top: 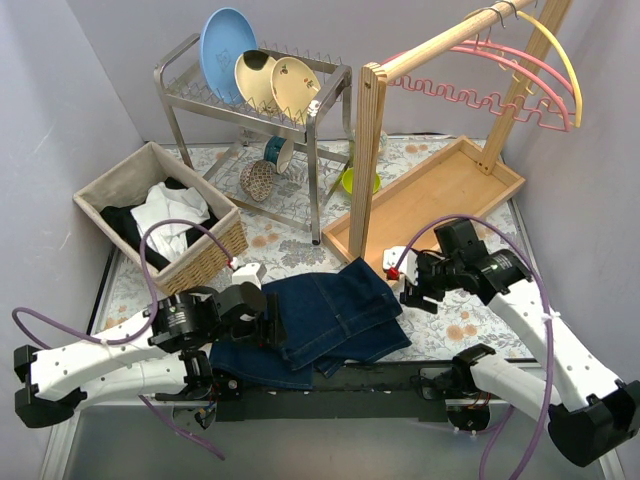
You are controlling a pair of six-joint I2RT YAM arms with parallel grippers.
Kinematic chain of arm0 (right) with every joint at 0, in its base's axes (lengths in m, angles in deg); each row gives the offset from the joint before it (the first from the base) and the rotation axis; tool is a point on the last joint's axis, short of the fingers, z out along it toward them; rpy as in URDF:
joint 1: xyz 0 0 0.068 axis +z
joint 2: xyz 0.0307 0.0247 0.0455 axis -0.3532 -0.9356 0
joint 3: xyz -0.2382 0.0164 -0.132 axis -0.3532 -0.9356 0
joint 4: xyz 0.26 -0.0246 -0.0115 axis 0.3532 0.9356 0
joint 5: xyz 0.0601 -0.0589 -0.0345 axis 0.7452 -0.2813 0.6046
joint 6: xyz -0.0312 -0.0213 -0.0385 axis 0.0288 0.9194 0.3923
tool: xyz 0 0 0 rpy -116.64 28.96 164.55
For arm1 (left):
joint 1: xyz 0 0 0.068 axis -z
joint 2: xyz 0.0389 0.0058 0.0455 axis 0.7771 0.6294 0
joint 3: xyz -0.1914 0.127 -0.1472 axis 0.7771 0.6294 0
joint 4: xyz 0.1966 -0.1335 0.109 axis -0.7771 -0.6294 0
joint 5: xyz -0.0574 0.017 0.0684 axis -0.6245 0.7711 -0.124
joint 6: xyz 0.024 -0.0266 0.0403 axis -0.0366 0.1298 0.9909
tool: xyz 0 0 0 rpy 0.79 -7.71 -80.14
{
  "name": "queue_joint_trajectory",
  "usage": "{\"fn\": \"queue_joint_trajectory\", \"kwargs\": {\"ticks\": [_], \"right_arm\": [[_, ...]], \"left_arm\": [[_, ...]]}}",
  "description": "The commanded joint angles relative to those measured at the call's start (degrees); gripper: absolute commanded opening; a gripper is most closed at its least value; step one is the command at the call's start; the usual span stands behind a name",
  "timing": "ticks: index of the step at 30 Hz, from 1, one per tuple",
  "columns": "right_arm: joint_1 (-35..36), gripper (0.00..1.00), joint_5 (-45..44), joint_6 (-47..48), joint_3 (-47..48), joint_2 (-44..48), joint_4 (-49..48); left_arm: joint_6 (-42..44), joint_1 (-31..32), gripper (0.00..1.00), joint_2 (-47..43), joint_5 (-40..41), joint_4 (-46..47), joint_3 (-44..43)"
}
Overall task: Place the skirt on the hanger
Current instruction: Move the skirt to the center of the board, then grab a hanger with the right arm
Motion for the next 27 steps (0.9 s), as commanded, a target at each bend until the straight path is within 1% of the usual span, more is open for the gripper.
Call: {"fn": "queue_joint_trajectory", "kwargs": {"ticks": [1, 2, 3, 4, 5, 6, 7, 9, 10, 11, 12, 13, 14, 15, 16, 17, 18, 19, 20, 21, 22, 23, 24, 25, 27], "right_arm": [[-0.44, 0.78, -4.11, -3.54, 8.86, 3.74, -0.29], [-1.05, 0.80, -5.43, -6.86, 10.28, 4.10, -3.17], [-1.66, 0.82, -7.36, -8.11, 11.95, 4.27, -4.16], [-2.28, 0.82, -7.81, -9.26, 16.32, 4.10, -5.04], [-3.85, 0.84, -8.78, -11.01, 18.45, 3.84, -6.61], [-4.73, 0.84, -9.31, -13.64, 21.17, 3.31, -7.50], [-6.66, 0.84, -10.27, -15.40, 25.46, 2.00, -8.46], [-9.47, 0.86, -12.91, -18.65, 29.70, -0.45, -11.80], [-13.40, 0.87, -13.26, -19.72, 31.37, -1.43, -12.94], [-15.79, 0.88, -11.96, -20.42, 35.22, -2.65, -13.74], [-18.60, 0.88, -10.30, -21.82, 37.08, -5.45, -14.18], [-24.98, 0.87, -8.10, -22.53, 39.45, -7.05, -14.01], [-28.70, 0.87, -2.43, -23.32, 43.04, -8.54, -14.01], [-31.78, 0.86, 0.68, -23.94, 45.17, -11.34, -13.75], [-35.99, 0.86, 3.58, -24.64, 46.75, -12.50, -13.66], [-36.90, 0.86, 6.91, -24.74, 50.42, -13.82, -13.40], [-37.08, 0.86, 7.82, -24.65, 52.81, -16.53, -12.70], [-37.09, 0.86, 9.04, -24.21, 55.27, -18.03, -10.69], [-37.09, 0.86, 10.45, -24.12, 58.77, -19.79, -9.54], [-37.09, 0.86, 10.98, -24.12, 65.25, -23.20, -8.57], [-37.09, 0.86, 11.25, -24.12, 69.40, -25.06, -6.56], [-37.17, 0.86, 11.43, -24.21, 72.84, -26.91, -5.93], [-37.17, 0.86, 11.78, -24.30, 78.53, -29.80, -5.49], [-37.09, 0.86, 12.04, -24.47, 80.24, -30.78, -5.31], [-37.17, 0.87, 12.75, -25.96, 80.96, -31.76, -8.28]], "left_arm": [[6.04, -0.33, 0.66, -0.40, 6.17, -0.66, -10.50], [7.37, -0.42, 0.73, -0.22, 7.85, 0.04, -11.64], [11.29, -0.42, 0.77, -0.13, 9.52, 2.39, -13.31], [13.33, -0.42, 0.81, -0.31, 11.28, 4.16, -13.50], [15.27, -0.42, 0.85, -0.57, 14.17, 6.09, -13.50], [17.72, -0.42, 0.86, -0.75, 16.03, 10.55, -13.15], [21.84, -0.33, 0.88, -1.10, 17.35, 12.94, -12.63], [26.17, -0.51, 0.91, -1.01, 21.39, 18.64, -11.49], [29.32, -0.51, 0.93, 0.03, 22.71, 19.72, -11.31], [30.66, -0.68, 0.95, 0.74, 25.42, 20.60, -11.13], [31.45, -1.03, 0.97, 1.53, 26.06, 21.39, -11.13], [33.46, -3.12, 0.98, 2.84, 25.63, 22.10, -10.78], [34.70, -5.15, 0.98, 3.20, 24.06, 23.24, -10.34], [36.02, -8.04, 0.98, 3.38, 18.39, 26.03, -9.81], [37.16, -15.64, 0.98, 3.47, 14.41, 27.54, -8.42], [38.91, -19.89, 0.98, 4.17, 10.37, 28.95, -7.79], [39.37, -24.02, 0.98, 4.70, 2.50, 31.22, -7.53], [39.37, -30.41, 0.98, 5.40, -0.62, 32.12, -7.35], [39.46, -32.65, 0.98, 6.80, -3.70, 32.99, -7.35], [39.63, -34.24, 0.98, 7.33, -5.73, 34.66, -7.17], [39.98, -36.00, 0.98, 7.77, -8.10, 35.46, -6.74], [40.77, -36.19, 0.98, 8.21, -8.30, 37.12, -5.52], [41.30, -36.28, 0.98, 8.39, -8.21, 37.83, -4.55], [41.57, -36.37, 0.98, 8.39, -8.21, 38.27, -3.75], [42.62, -36.37, 0.98, 8.13, -8.13, 39.24, -1.03]]}}
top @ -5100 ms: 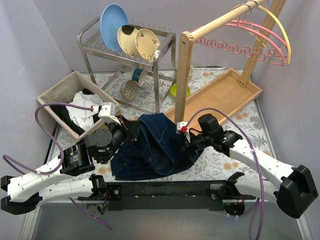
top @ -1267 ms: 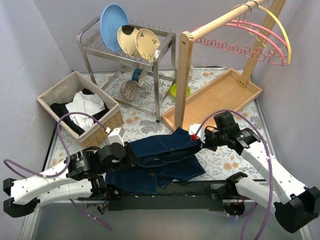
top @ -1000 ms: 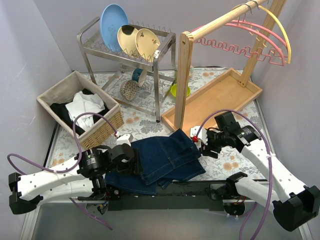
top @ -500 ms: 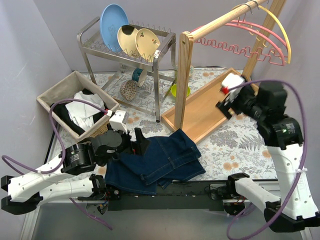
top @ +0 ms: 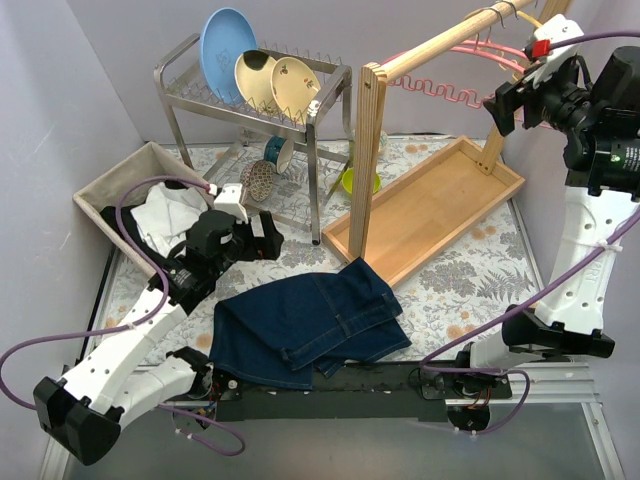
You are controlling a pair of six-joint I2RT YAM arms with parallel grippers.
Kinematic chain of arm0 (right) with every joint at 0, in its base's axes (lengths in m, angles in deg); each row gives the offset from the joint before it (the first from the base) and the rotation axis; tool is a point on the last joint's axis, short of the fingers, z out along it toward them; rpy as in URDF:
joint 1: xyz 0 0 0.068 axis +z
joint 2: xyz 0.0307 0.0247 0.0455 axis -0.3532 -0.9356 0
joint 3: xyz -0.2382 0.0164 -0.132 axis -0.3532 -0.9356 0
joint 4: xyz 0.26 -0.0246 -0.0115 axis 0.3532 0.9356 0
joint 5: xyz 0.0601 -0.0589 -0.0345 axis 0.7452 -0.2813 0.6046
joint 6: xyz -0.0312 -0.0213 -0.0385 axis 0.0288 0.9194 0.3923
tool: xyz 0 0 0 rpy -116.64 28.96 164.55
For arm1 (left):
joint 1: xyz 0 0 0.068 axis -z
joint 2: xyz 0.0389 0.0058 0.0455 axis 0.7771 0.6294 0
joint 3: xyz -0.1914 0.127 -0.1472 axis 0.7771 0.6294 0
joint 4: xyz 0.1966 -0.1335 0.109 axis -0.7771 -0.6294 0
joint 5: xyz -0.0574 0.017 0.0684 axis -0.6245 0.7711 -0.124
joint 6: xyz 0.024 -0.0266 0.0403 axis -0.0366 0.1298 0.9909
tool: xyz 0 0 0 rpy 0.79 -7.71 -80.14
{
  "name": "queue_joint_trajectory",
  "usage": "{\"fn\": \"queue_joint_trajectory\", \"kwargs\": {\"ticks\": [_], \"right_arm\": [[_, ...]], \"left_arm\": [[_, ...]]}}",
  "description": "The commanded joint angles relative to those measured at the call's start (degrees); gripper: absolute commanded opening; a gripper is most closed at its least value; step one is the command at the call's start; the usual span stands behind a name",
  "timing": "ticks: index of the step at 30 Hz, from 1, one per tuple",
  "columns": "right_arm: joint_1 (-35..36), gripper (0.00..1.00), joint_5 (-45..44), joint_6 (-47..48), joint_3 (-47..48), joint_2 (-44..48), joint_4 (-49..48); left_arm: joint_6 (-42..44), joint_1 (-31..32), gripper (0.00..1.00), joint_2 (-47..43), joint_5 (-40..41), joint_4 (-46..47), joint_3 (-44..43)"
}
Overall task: Place the skirt on the hanger
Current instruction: Grab a hanger with the right arm
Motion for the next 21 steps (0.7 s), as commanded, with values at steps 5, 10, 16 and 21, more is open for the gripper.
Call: {"fn": "queue_joint_trajectory", "kwargs": {"ticks": [5, 10, 16, 21], "right_arm": [[-0.17, 0.85, 5.86, -6.90, 3.44, -1.20, -9.56], [-1.13, 0.79, 5.51, -8.14, 2.65, -4.54, -13.60], [-5.17, 0.72, 9.99, -9.63, 2.12, -7.44, -16.24], [-7.64, 0.68, 14.21, -9.37, 2.39, -9.38, -16.42]], "left_arm": [[4.73, -0.28, 0.98, -4.21, -4.20, 6.86, 9.08], [4.46, -0.28, 0.98, -5.98, -3.68, 8.18, 11.28], [4.46, -0.28, 0.98, -5.36, -5.43, 8.18, 11.46], [4.46, -0.28, 0.98, -5.53, -5.61, 8.18, 11.54]]}}
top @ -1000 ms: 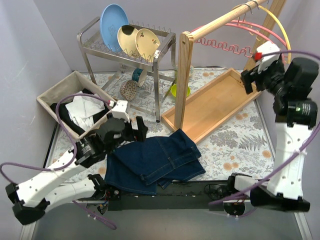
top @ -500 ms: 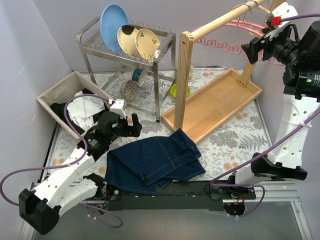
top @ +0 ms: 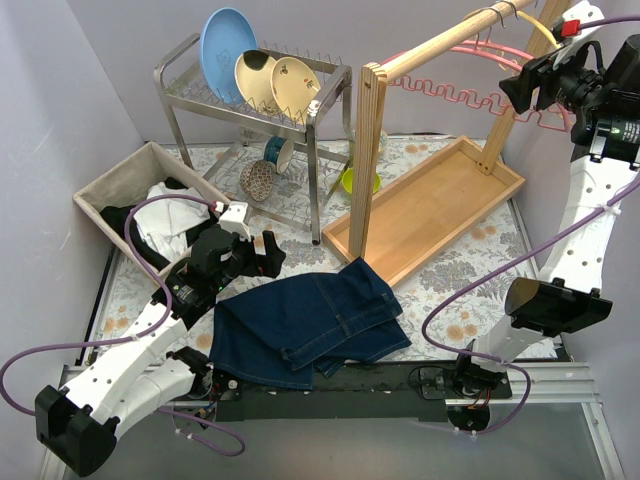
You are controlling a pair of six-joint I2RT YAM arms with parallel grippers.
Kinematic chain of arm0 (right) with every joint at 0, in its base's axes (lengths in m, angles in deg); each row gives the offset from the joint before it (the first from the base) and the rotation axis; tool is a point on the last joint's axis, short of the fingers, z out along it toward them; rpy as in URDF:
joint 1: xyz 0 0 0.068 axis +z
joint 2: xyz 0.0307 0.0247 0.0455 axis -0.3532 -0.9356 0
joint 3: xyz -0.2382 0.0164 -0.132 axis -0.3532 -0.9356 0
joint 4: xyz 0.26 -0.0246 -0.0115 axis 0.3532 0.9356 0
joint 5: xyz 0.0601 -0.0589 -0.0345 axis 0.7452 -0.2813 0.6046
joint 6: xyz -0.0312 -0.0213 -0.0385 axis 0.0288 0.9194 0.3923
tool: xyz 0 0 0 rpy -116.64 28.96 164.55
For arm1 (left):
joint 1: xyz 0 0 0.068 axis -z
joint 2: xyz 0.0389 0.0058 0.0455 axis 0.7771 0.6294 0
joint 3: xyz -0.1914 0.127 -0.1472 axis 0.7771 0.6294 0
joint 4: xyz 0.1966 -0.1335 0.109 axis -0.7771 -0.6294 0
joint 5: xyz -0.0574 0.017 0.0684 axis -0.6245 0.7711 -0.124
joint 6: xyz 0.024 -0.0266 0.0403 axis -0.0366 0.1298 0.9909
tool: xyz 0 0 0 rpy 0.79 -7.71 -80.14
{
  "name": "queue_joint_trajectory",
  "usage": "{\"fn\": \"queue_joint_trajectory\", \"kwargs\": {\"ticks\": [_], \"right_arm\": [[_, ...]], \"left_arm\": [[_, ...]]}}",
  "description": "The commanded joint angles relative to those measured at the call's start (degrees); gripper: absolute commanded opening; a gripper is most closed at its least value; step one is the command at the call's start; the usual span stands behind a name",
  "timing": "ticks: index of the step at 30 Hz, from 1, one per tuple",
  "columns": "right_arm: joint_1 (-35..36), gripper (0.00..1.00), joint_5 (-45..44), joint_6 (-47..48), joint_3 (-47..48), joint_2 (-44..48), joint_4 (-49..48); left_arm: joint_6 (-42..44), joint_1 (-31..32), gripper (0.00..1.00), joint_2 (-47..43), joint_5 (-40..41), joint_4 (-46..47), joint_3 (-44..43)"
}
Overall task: Place the skirt on the hanger
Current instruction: Grab a hanger with the right arm
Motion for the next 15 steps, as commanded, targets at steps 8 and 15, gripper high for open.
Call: {"fn": "queue_joint_trajectory", "kwargs": {"ticks": [8, 15], "right_arm": [[-1.65, 0.35, 6.12, 0.63, -1.31, -0.25, -2.71], [-1.65, 0.28, 6.12, 1.77, -3.43, 0.72, -1.92]], "left_arm": [[0.79, -0.26, 0.98, -0.73, -0.78, 1.41, 0.40], [0.79, -0.35, 0.98, -0.64, -0.87, 1.41, 0.49]]}}
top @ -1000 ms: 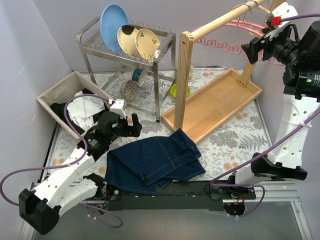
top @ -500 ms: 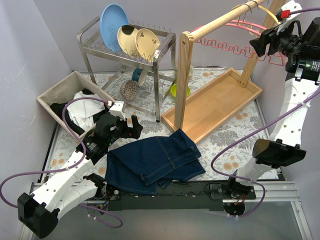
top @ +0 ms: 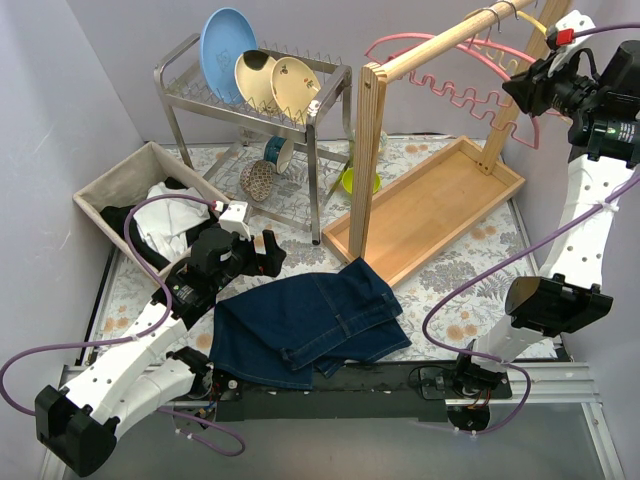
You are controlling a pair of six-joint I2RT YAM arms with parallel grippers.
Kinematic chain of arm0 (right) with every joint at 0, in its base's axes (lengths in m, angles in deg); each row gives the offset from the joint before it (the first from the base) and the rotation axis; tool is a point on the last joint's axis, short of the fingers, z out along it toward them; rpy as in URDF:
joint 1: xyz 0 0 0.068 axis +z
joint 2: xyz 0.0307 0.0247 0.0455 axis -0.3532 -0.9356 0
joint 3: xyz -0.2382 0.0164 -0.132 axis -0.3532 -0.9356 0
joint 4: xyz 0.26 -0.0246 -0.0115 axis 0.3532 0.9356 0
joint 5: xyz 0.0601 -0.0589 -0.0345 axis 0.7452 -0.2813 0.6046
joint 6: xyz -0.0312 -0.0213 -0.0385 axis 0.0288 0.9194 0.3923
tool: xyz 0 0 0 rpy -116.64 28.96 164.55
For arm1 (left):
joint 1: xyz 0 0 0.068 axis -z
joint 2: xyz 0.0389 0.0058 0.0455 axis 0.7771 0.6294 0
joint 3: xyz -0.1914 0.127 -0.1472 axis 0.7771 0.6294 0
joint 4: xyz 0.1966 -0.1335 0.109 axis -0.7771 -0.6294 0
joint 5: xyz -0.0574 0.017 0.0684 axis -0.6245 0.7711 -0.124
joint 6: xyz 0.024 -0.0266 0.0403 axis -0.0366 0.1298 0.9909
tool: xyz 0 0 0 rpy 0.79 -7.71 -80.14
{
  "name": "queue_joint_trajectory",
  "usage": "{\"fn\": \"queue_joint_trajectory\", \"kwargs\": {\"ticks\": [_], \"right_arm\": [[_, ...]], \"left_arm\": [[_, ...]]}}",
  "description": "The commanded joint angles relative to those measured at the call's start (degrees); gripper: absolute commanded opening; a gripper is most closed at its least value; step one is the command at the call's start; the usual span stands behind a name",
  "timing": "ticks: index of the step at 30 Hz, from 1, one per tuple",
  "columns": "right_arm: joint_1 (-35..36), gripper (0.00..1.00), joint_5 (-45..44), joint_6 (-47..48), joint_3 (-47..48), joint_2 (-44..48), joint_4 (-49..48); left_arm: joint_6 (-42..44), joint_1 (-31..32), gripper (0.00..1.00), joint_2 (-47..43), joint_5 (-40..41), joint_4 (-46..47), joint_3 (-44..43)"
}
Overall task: Place the skirt on the hanger
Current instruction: Grab a hanger with the right arm
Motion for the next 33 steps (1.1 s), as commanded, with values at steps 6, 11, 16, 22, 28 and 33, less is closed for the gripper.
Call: {"fn": "queue_joint_trajectory", "kwargs": {"ticks": [6, 11, 16, 22, 28, 33], "right_arm": [[-0.26, 0.37, 0.47, 0.70, -1.59, 1.11, -0.37], [-0.26, 0.37, 1.79, 1.05, -3.00, 0.76, 0.78], [-0.34, 0.25, 5.74, 0.53, -3.71, 0.41, 1.92], [-0.26, 0.01, 10.49, -2.19, -4.58, 1.55, 0.00], [-0.17, 0.01, 13.39, -12.91, -7.31, 4.45, -11.60], [0.53, 0.01, 11.73, -21.62, -6.17, 2.70, -19.25]], "left_arm": [[0.77, -0.44, 0.98, -0.55, -0.50, 0.73, 0.46], [0.77, -0.61, 0.98, -0.55, -0.58, 0.73, 0.46], [0.77, -0.79, 0.98, -0.46, -0.67, 0.82, 0.55], [0.86, -1.05, 0.98, -0.46, -0.50, 0.90, 0.55], [0.86, -1.40, 0.98, -0.20, -0.58, 0.90, 0.64], [0.94, -1.49, 0.98, -0.20, -0.67, 0.99, 0.55]]}}
